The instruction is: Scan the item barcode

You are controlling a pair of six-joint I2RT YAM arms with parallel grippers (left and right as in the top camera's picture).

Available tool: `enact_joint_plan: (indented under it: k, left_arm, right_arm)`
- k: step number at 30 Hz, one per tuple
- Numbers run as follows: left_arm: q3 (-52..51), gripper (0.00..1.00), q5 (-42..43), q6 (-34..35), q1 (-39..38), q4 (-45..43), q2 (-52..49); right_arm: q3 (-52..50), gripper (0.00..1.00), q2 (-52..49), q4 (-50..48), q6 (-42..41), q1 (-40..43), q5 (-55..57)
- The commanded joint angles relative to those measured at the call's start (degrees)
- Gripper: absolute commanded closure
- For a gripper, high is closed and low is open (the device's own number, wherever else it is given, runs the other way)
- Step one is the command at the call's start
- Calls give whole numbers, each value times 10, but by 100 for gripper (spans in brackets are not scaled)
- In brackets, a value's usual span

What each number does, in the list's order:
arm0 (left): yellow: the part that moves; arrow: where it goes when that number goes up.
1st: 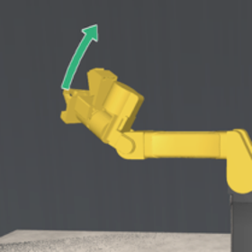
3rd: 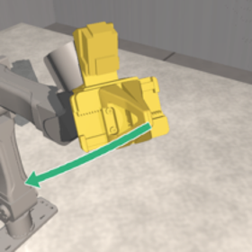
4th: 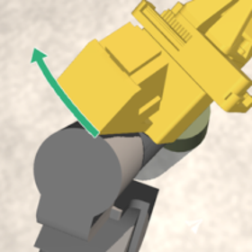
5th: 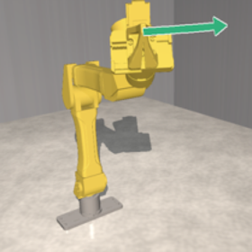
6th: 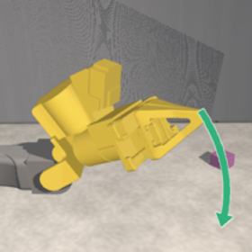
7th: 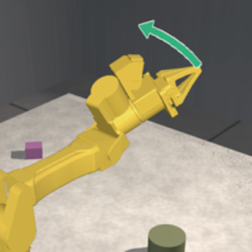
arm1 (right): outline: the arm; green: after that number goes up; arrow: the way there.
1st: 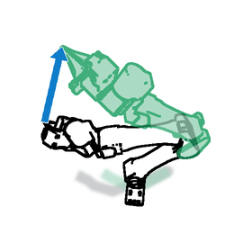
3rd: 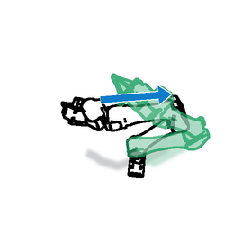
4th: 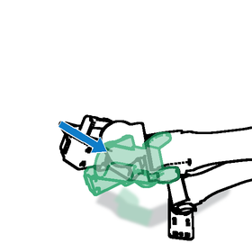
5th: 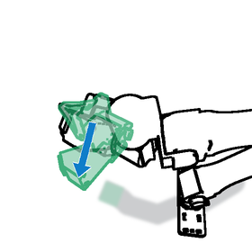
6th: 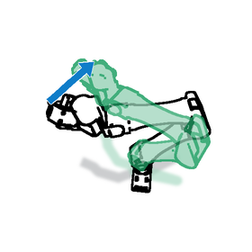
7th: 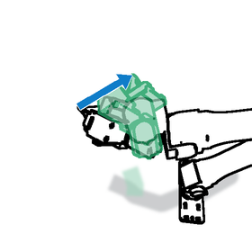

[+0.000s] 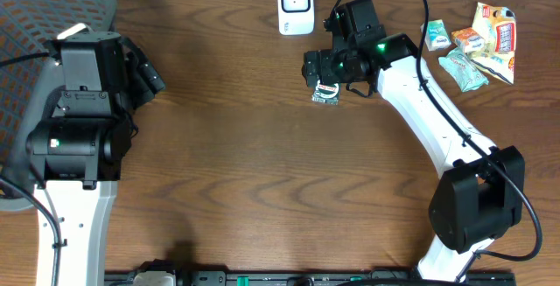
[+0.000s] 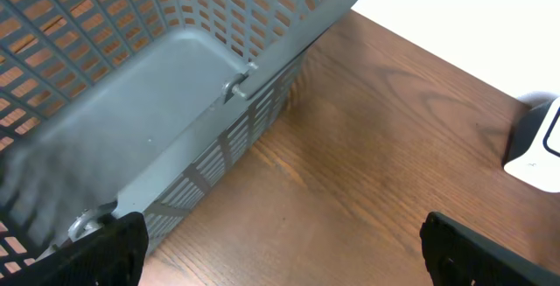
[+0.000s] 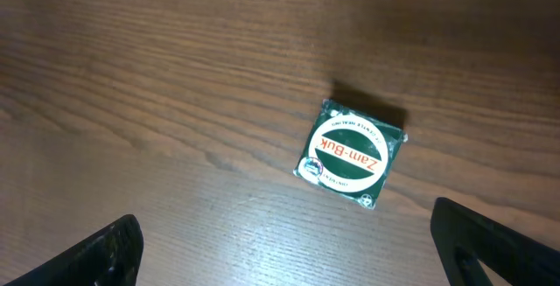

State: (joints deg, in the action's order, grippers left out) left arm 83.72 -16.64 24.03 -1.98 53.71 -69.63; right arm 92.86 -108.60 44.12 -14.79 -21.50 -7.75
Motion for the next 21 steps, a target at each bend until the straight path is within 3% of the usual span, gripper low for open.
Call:
enact_joint_plan:
  k: [1,16,21]
  left_arm:
    - [7,3,-6,3,2,1,4]
    - [7,2,-6,3,2,1,4]
    - [7,2,-6,3,2,1,4]
  right_arm:
    - [3,1,-2,-2,7,0,16]
    - [1,1,-5,-13,7,1,49]
    - [1,1,-18,-33,-12,2,110]
